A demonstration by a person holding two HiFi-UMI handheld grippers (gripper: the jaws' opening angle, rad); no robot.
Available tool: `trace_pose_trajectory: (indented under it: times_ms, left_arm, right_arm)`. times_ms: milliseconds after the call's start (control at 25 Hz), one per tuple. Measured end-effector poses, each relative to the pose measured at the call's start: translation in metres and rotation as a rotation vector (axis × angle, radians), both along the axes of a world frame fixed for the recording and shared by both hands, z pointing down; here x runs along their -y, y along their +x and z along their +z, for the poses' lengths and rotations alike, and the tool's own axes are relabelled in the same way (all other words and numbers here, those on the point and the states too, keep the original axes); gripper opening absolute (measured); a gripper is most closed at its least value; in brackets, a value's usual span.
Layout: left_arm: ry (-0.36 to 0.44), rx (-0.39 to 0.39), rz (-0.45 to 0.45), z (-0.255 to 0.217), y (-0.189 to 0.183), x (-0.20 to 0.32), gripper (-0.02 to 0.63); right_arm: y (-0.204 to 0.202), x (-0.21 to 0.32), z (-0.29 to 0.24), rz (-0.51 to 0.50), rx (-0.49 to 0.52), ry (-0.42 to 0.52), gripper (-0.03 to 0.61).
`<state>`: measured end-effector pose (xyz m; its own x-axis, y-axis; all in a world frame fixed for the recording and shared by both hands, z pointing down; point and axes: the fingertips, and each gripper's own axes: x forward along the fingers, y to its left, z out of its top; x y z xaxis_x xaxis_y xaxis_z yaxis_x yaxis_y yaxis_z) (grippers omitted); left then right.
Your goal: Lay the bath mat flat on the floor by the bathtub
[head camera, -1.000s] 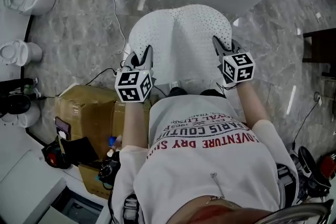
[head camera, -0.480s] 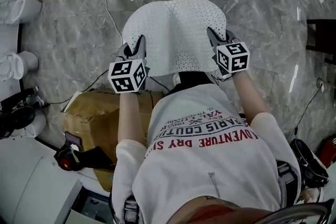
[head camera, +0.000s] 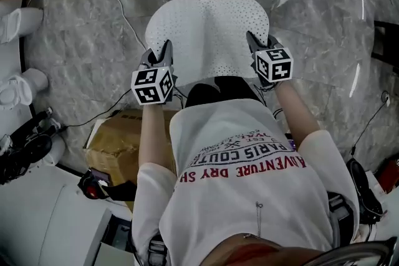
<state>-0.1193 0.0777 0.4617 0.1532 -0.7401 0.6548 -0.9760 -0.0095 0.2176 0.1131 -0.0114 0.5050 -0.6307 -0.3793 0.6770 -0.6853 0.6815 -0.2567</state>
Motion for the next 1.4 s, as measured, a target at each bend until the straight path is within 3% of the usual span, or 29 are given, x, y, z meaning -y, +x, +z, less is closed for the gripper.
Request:
trace_pose_trajectory:
  times_ms: [440, 760, 920, 1120, 1280, 1400]
  left_arm:
    - [-0.07, 0.002, 0.108, 0.14, -0.037, 0.099, 0.023]
    - [-0.151, 0.025, 0.185, 0.286, -0.061, 0.145, 0.023]
    - [-0.199, 0.052, 0.242, 0.365, -0.072, 0.164, 0.023]
    - [-0.265, 0.047, 0.238, 0.454, -0.088, 0.172, 0.025]
    - [-0.29, 0.079, 0.28, 0.52, -0.096, 0.181, 0.025]
    - [-0.291, 0.075, 0.296, 0.556, -0.099, 0.191, 0.025]
  right_arm:
    - [-0.012, 0.075, 0.116, 0.088, -0.105, -0.062, 0.018]
    - [-0.019, 0.115, 0.25, 0.128, -0.205, -0.121, 0.018]
    - [-0.025, 0.132, 0.322, 0.107, -0.245, -0.135, 0.018]
    - [-0.029, 0.143, 0.402, 0.097, -0.282, -0.152, 0.018]
    - [-0.032, 0.151, 0.463, 0.162, -0.275, -0.185, 0.018]
    - [-0.03, 0.158, 0.498, 0.128, -0.303, -0.177, 0.018]
